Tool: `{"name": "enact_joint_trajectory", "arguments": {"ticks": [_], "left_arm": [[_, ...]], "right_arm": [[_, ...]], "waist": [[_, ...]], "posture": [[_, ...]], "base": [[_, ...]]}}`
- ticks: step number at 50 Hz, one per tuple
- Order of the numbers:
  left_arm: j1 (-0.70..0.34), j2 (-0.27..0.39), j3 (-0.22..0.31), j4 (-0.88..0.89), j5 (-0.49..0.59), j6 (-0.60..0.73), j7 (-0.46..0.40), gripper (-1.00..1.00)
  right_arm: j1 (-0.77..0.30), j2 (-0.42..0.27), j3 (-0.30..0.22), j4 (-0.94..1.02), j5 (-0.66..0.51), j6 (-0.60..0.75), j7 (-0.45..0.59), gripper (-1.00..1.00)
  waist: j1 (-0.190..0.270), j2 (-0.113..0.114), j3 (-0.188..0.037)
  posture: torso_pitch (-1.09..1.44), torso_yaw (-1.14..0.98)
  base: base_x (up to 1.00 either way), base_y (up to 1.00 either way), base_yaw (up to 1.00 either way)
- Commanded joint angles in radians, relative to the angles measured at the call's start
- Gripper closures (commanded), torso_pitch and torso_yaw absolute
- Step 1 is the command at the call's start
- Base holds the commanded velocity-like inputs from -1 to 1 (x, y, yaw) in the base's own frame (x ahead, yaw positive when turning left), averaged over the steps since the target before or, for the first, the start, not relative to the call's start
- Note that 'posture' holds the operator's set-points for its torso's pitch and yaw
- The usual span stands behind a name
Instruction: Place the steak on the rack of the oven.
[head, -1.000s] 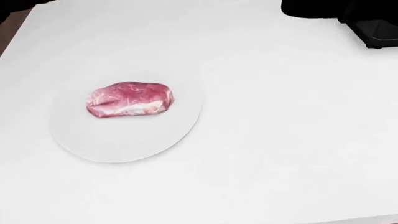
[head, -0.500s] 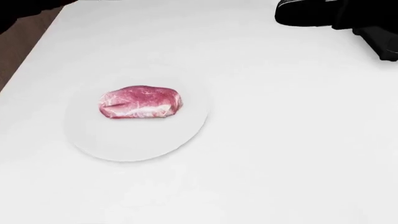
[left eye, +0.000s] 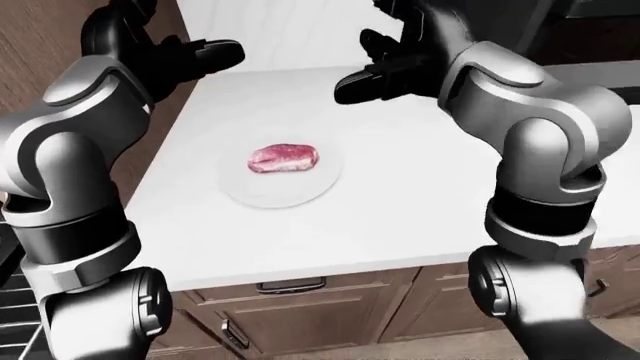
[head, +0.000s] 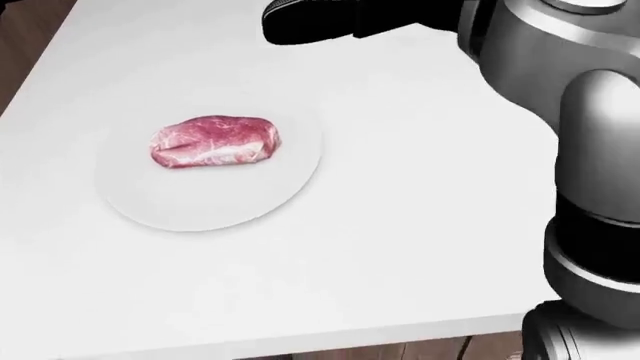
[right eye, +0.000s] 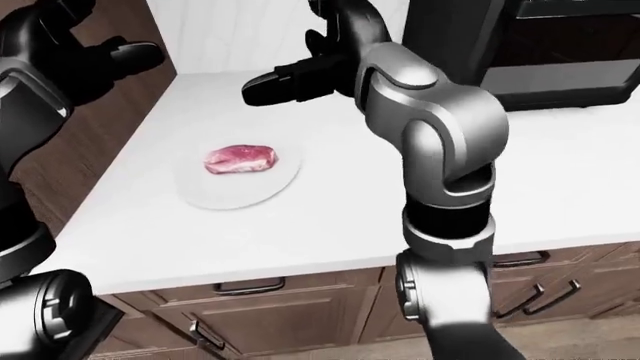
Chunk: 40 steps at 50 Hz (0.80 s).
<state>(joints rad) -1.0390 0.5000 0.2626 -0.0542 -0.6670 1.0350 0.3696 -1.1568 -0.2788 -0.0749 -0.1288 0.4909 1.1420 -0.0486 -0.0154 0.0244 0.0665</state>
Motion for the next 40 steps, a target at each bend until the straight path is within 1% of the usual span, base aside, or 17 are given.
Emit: {"name": "enact_joint_trajectory", "arguments": {"ticks": [1, 4, 5, 7, 13, 20, 22, 24, 26, 28, 29, 30, 33, 38, 39, 40], "left_arm": [[-0.036, 0.017, 0.012, -0.022, -0.005, -0.03, -0.001, -1.0], [-0.034, 0.018, 0.01, -0.021, -0.007, -0.034, 0.0, -1.0], [-0.034, 0.019, 0.01, -0.02, -0.007, -0.035, -0.001, -1.0], [-0.035, 0.02, 0.009, -0.015, -0.006, -0.038, -0.003, -1.0], [-0.039, 0.024, 0.012, -0.015, -0.012, -0.034, 0.002, -1.0], [-0.041, 0.026, 0.012, -0.017, -0.018, -0.031, 0.007, -1.0], [-0.039, 0.027, 0.011, -0.014, -0.016, -0.036, 0.005, -1.0], [-0.04, 0.028, 0.01, -0.01, -0.015, -0.038, 0.004, -1.0], [-0.04, 0.028, 0.009, -0.008, -0.014, -0.041, 0.003, -1.0], [-0.038, 0.028, 0.009, -0.01, -0.015, -0.039, 0.003, -1.0], [-0.04, 0.028, 0.009, -0.01, -0.015, -0.038, 0.003, -1.0], [-0.041, 0.029, 0.01, -0.01, -0.015, -0.038, 0.003, -1.0], [-0.035, 0.027, 0.007, -0.01, -0.011, -0.044, -0.001, -1.0], [-0.038, 0.028, 0.01, -0.009, -0.011, -0.04, -0.001, -1.0], [-0.039, 0.029, 0.011, -0.008, -0.011, -0.04, -0.001, -1.0], [-0.037, 0.028, 0.01, -0.008, -0.01, -0.042, -0.001, -1.0]], "right_arm": [[-0.041, 0.001, -0.009, 0.008, -0.046, -0.079, 0.04, -1.0], [-0.044, 0.042, 0.018, 0.057, -0.095, -0.13, 0.084, -1.0], [-0.044, 0.053, 0.034, 0.078, -0.119, -0.151, 0.101, -1.0], [-0.056, 0.075, 0.026, 0.115, -0.147, -0.179, 0.119, -1.0], [-0.043, 0.144, 0.062, 0.164, -0.225, -0.216, 0.178, -1.0], [-0.013, 0.207, 0.081, 0.19, -0.296, -0.243, 0.223, -1.0], [-0.013, 0.222, 0.076, 0.198, -0.305, -0.242, 0.228, -1.0], [-0.023, 0.245, 0.047, 0.213, -0.286, -0.232, 0.218, -1.0], [-0.036, 0.248, 0.037, 0.223, -0.273, -0.232, 0.199, -1.0], [-0.041, 0.25, 0.04, 0.226, -0.262, -0.231, 0.19, -1.0], [-0.037, 0.251, 0.047, 0.224, -0.261, -0.237, 0.186, -1.0], [-0.025, 0.248, 0.068, 0.218, -0.268, -0.251, 0.197, -1.0], [-0.004, 0.251, 0.102, 0.223, -0.301, -0.274, 0.223, -1.0], [0.0, 0.272, 0.117, 0.242, -0.357, -0.284, 0.258, -1.0], [0.009, 0.268, 0.137, 0.238, -0.375, -0.271, 0.281, -1.0], [0.015, 0.271, 0.142, 0.235, -0.391, -0.265, 0.299, -1.0]], "waist": [[-0.002, 0.005, -0.031], [0.001, 0.004, -0.032], [0.001, 0.004, -0.033], [0.002, 0.004, -0.035], [0.006, 0.004, -0.04], [0.007, 0.007, -0.042], [0.007, 0.008, -0.043], [0.006, 0.009, -0.044], [0.005, 0.011, -0.045], [0.005, 0.011, -0.044], [0.005, 0.012, -0.044], [0.004, 0.012, -0.043], [0.002, 0.012, -0.042], [-0.003, 0.014, -0.043], [-0.003, 0.015, -0.043], [-0.004, 0.015, -0.043]], "posture": [[0.0, 0.0], [0.0, 0.0], [0.0, 0.0], [0.0, 0.0], [0.0, 0.0], [0.0, 0.0], [0.0, 0.0], [0.0, 0.0], [0.0, 0.0], [0.0, 0.0], [0.0, 0.0], [0.0, 0.0], [0.0, 0.0], [0.0, 0.0], [0.0, 0.0], [0.0, 0.0]], "base": [[0.0, 0.0, 0.0], [0.0, 0.0, 0.0], [0.0, 0.0, 0.0], [0.0, 0.0, 0.0], [0.0, 0.0, 0.0], [0.0, 0.0, 0.0], [0.0, 0.0, 0.0], [0.0, 0.0, 0.0], [0.0, 0.0, 0.0], [0.0, 0.0, 0.0], [0.0, 0.0, 0.0], [0.0, 0.0, 0.0], [0.0, 0.0, 0.0], [0.0, 0.0, 0.0], [0.0, 0.0, 0.0], [0.0, 0.0, 0.0]]}}
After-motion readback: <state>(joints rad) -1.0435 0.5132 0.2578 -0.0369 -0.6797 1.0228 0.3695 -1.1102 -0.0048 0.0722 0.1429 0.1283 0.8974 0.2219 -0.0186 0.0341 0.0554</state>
